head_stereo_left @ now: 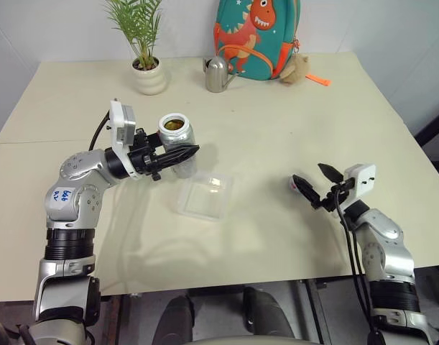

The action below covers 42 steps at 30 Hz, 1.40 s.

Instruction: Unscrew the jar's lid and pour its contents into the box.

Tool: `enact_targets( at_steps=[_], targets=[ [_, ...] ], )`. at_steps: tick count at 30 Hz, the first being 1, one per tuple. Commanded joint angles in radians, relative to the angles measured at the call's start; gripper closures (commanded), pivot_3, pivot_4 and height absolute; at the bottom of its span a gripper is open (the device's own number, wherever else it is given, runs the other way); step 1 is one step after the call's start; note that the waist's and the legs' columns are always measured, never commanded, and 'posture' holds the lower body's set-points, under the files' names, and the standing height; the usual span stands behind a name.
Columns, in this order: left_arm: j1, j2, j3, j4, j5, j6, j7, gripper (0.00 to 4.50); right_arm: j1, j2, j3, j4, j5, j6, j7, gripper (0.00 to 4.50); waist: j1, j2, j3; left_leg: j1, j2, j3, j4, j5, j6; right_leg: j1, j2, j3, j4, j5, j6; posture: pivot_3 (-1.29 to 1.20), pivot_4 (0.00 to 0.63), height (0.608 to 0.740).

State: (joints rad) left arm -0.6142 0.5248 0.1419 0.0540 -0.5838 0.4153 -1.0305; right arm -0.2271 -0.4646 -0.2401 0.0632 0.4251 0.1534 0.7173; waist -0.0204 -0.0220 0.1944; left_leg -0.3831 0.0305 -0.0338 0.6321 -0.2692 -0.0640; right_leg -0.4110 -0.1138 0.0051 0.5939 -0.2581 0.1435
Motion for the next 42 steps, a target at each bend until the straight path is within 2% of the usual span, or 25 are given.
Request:
enact_targets(
  at_steps=[1, 5, 9, 15, 20, 23, 25, 27, 30, 33, 34, 38, 42],
  targets=[
    [-0.023, 0.016, -0.003, -0.002, -0.001, -0.014, -0.026, 2.55, 0.033, -0.134, -0.040, -0.214, 0.147, 0.165, 0.110, 0.05, 0.003, 0.000, 0.000, 0.000, 0.000, 0.000, 0.000, 0.000, 0.000, 0.000, 0.000, 0.000, 0.000, 0.000, 0.000, 0.00, 0.150, 0.740],
    [-0.069, 0.045, -0.012, 0.063, 0.038, -0.056, -0.062, 2.55, 0.055, -0.331, -0.048, -0.415, 0.297, 0.367, 0.214, 0.05, 0.010, 0.000, 0.000, -0.001, 0.000, 0.000, 0.000, -0.001, 0.002, 0.000, 0.001, 0.000, -0.003, 0.000, 0.000, 0.00, 0.150, 0.740],
    [-0.119, 0.085, -0.033, 0.146, 0.095, -0.127, -0.112, 2.55, 0.039, -0.416, -0.050, -0.537, 0.401, 0.481, 0.223, 0.05, 0.016, 0.000, 0.000, 0.000, 0.000, 0.000, 0.001, -0.001, 0.002, 0.000, 0.001, 0.000, -0.003, 0.000, 0.000, 0.00, 0.150, 0.740],
    [-0.184, 0.128, -0.056, 0.247, 0.186, -0.299, -0.176, 2.55, 0.009, -0.382, -0.036, -0.576, 0.387, 0.480, 0.159, 0.05, 0.021, -0.001, 0.000, -0.002, 0.000, 0.000, 0.003, -0.001, 0.002, 0.000, 0.000, 0.000, -0.004, 0.000, 0.000, 0.00, 0.150, 0.740],
    [-0.206, 0.115, -0.073, 0.214, 0.239, -0.355, -0.120, 2.55, 0.028, -0.362, -0.029, -0.587, 0.367, 0.467, 0.131, 0.05, 0.025, -0.001, 0.000, -0.004, 0.000, 0.000, 0.003, -0.002, 0.003, 0.000, 0.000, -0.001, -0.003, 0.001, 0.001, 0.00, 0.150, 0.740],
    [-0.203, 0.114, -0.127, 0.204, 0.365, -0.450, -0.041, 2.55, 0.024, -0.347, -0.026, -0.586, 0.359, 0.463, 0.112, 0.05, 0.025, -0.001, 0.000, -0.004, 0.000, 0.000, 0.003, -0.002, 0.004, 0.000, 0.000, -0.001, -0.003, 0.001, 0.001, 0.00, 0.150, 0.740],
    [-0.220, 0.115, -0.176, 0.214, 0.497, -0.535, 0.054, 2.55, 0.024, -0.341, -0.019, -0.589, 0.353, 0.460, 0.107, 0.05, 0.026, -0.001, 0.000, -0.004, 0.000, 0.000, 0.003, -0.002, 0.004, 0.000, 0.000, -0.001, -0.003, 0.001, 0.001, 0.00, 0.150, 0.740],
    [-0.251, 0.129, -0.224, 0.254, 0.698, -0.728, 0.230, 2.55, 0.025, -0.334, -0.015, -0.593, 0.351, 0.459, 0.098, 0.05, 0.029, -0.001, 0.000, -0.004, 0.000, 0.000, 0.003, -0.002, 0.004, 0.000, 0.000, -0.001, -0.004, 0.001, 0.001, 0.00, 0.150, 0.740],
    [-0.274, 0.129, -0.252, 0.298, 0.897, -0.966, 0.473, 2.55, 0.028, -0.322, -0.012, -0.599, 0.344, 0.457, 0.086, 0.05, 0.036, -0.001, 0.000, -0.004, 0.000, 0.000, 0.004, -0.002, 0.004, 0.000, 0.000, -0.001, -0.006, 0.001, 0.002, 0.00, 0.150, 0.740],
    [-0.270, 0.148, -0.296, 0.325, 1.102, -1.129, 0.692, 2.55, 0.022, -0.311, -0.009, -0.596, 0.338, 0.455, 0.077, 0.05, 0.037, -0.001, 0.000, -0.003, 0.000, 0.001, 0.004, -0.002, 0.004, 0.000, 0.000, 0.000, -0.006, 0.001, 0.002, 0.00, 0.150, 0.740],
    [-0.268, 0.167, -0.324, 0.319, 1.226, -1.169, 0.815, 2.55, 0.018, -0.308, -0.006, -0.594, 0.336, 0.454, 0.074, 0.05, 0.040, -0.001, 0.000, -0.003, 0.000, 0.001, 0.004, -0.002, 0.004, 0.000, 0.000, 0.000, -0.005, 0.001, 0.002, 0.00, 0.150, 0.740],
    [-0.254, 0.240, -0.456, 0.264, 1.667, -1.203, 1.296, 2.55, 0.001, -0.286, 0.009, -0.593, 0.327, 0.450, 0.058, 0.05, 0.045, -0.001, 0.000, -0.004, 0.000, 0.002, 0.004, -0.002, 0.004, 0.000, 0.000, 0.000, -0.004, 0.002, 0.003, 0.00, 0.150, 0.740],
    [-0.244, 0.267, -0.557, 0.235, 1.902, -1.131, 1.644, 2.55, -0.016, -0.261, 0.024, -0.596, 0.320, 0.449, 0.040, 0.05, 0.047, -0.001, 0.000, -0.004, 0.000, 0.003, 0.004, -0.002, 0.004, 0.000, 0.000, 0.000, -0.003, 0.002, 0.004, 0.00, 0.150, 0.740]
  ],
)
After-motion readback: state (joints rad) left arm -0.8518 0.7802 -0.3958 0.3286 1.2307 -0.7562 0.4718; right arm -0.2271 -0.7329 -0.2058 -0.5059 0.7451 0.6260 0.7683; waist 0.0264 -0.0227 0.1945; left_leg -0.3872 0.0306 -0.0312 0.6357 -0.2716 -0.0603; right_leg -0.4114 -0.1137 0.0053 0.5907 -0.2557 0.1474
